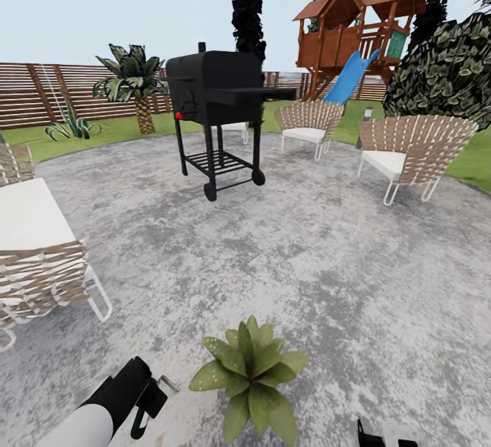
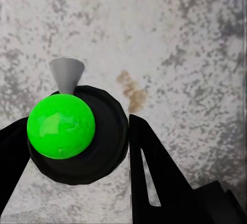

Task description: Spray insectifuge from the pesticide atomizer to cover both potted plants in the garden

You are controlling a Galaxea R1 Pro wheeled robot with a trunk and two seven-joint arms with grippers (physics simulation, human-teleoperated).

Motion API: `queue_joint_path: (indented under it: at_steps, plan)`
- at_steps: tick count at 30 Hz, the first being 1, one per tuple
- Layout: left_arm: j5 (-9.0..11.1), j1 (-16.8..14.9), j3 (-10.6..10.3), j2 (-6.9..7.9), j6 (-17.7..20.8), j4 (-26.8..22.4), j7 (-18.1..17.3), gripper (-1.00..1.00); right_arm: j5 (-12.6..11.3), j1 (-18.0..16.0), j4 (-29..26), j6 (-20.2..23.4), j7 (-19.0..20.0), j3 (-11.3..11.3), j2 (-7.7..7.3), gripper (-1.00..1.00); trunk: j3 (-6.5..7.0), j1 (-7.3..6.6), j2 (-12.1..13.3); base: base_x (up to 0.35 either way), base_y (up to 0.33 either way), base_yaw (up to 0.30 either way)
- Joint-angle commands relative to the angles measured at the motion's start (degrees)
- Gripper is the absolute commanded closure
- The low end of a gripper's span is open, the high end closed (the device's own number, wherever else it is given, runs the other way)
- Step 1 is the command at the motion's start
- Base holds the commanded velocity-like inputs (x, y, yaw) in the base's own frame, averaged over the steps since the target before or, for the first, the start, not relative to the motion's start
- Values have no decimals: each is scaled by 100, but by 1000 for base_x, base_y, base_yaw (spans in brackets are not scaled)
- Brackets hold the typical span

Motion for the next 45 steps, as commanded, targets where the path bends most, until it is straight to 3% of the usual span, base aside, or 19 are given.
queue_joint_path:
  at_steps: [1, 10, 23, 27, 29, 30, 31, 33, 36, 41, 45]
  plan:
    - [-61, -2, 46, -6, 16, -13, -53, 100, 61, -6, 13, -20, -39, -26, 0, -100, -5, 1, -2, 161, -235, 0]
    - [-49, -2, 50, -15, 16, -13, -53, 100, 69, -6, 21, -20, -37, -17, 15, -100, -5, 1, -2, -59, -255, 9]
    - [10, -49, 74, -9, 27, -36, -97, 100, 70, -6, 30, -12, -31, -15, 24, -100, -5, 1, -2, -148, -172, 175]
    - [-14, -416, 34, -65, 302, -126, -215, 100, 70, -7, 30, -12, -30, -17, 22, -100, -5, 1, -2, -3, -3, 3]
    - [-35, -588, 11, -83, 500, -154, -540, 100, 70, -6, 30, -11, -30, -17, 22, -100, -5, 1, -2, 0, 0, 0]
    - [-44, -706, -70, -83, 554, -162, -768, 100, 70, -6, 30, -11, -30, -17, 19, -100, -5, 1, -2, 0, 0, 0]
    - [-57, -931, -375, -76, 608, -163, -1012, 100, 70, -7, 30, -12, -30, -16, 19, -100, -5, 1, -2, 0, 0, 0]
    - [-50, -1084, -714, -78, 760, -161, -1100, 100, 70, -6, 30, -12, -30, -17, 17, -100, -5, 1, -2, 0, 0, 0]
    - [-46, -1166, -950, -73, 1053, -162, -1170, 100, 70, -5, 30, -11, -30, -13, 20, -100, -5, 1, -2, 0, 0, 0]
    - [-73, -1298, -1066, -10, 1094, -170, -1864, 100, 70, -7, 30, -11, -30, -14, 19, -100, -5, 1, -2, 0, 0, 0]
    - [-61, -1332, -1629, -47, 1111, -161, -2008, 100, 70, -6, 30, -11, -30, -10, 24, -100, -5, 1, -2, 0, 0, 0]
